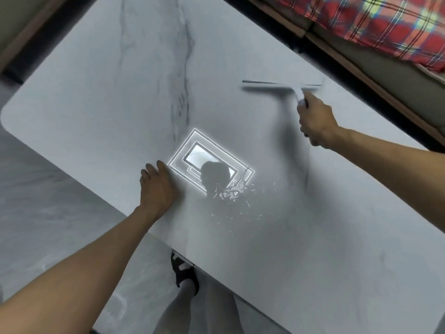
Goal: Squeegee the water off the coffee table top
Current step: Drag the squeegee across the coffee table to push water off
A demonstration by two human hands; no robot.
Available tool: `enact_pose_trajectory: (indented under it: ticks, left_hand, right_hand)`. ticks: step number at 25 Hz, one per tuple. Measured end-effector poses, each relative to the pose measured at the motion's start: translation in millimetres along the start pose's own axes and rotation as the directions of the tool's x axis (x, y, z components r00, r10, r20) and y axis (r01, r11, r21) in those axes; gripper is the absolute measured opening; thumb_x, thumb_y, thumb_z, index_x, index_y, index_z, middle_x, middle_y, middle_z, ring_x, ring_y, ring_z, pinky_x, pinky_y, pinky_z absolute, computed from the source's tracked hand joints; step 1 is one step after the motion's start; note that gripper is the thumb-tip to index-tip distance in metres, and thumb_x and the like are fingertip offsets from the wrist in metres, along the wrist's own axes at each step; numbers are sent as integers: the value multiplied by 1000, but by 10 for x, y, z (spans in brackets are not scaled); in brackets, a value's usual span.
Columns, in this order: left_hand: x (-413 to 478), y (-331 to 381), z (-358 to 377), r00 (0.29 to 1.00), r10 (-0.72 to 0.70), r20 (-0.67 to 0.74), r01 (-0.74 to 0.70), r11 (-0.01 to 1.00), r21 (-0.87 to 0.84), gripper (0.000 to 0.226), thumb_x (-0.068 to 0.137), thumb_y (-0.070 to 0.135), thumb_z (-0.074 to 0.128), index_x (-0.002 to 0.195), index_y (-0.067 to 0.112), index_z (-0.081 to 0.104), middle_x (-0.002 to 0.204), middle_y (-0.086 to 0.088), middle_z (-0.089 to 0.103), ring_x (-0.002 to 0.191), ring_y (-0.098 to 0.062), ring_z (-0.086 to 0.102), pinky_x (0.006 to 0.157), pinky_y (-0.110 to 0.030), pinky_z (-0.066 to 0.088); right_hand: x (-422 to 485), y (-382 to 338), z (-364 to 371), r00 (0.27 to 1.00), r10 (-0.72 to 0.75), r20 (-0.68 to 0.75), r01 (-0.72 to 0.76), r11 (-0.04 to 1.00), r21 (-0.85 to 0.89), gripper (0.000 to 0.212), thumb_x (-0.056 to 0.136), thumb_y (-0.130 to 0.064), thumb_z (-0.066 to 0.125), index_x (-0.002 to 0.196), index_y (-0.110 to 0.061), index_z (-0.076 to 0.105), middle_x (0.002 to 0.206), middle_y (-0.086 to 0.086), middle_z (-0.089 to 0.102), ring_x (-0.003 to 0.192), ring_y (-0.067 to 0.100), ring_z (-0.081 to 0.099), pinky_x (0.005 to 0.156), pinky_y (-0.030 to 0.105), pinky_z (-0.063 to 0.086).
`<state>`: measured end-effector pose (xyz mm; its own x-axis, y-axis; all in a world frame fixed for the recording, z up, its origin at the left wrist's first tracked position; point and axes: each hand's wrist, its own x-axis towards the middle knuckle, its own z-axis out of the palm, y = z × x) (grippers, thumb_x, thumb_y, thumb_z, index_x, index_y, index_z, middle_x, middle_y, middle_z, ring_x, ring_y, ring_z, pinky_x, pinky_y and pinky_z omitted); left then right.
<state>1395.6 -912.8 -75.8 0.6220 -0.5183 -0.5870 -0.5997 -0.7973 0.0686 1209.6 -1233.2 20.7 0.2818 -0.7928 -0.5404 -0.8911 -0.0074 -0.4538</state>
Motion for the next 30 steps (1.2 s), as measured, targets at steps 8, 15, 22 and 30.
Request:
enact_pose_trajectory:
  ticks: [8,15,22,30]
  left_hand:
    - [-125,-475,-116,995,100,-26,-103,976,-191,38,80,-5,44,118,0,46,122,-20,52,99,-41,56,76,-43,45]
    - [-291,-662,-157,988,121,100,-92,964,-251,48,86,-3,41,133,5,43,134,-15,53,112,-38,55,93,-44,45]
    - [-538,-927,-68,993,120,19,-113,969,-221,17,94,26,47,92,13,58,91,-7,69,80,-27,61,68,-35,48]
    - [-582,-1412,111,987,-2,-161,-40,966,-257,38,99,31,38,73,8,53,80,-9,58,80,-30,56,64,-33,39]
  right_hand:
    - [-560,-536,1416,912,-367,183,407,867,-287,50,99,-19,34,149,-22,29,115,18,64,101,43,58,79,41,43]
    - [-1336,668,850,827,-312,468,542,664,-515,50,100,-35,30,147,-49,20,92,0,64,86,31,62,66,35,43]
    - [-1833,996,349,906,-220,363,411,668,-621,44,99,-50,23,142,-59,18,109,-11,68,100,22,63,76,33,47]
    - [-2150,-74,2174,653,-451,608,744,529,-407,41,102,-46,27,143,-49,32,116,-1,67,104,28,63,75,35,45]
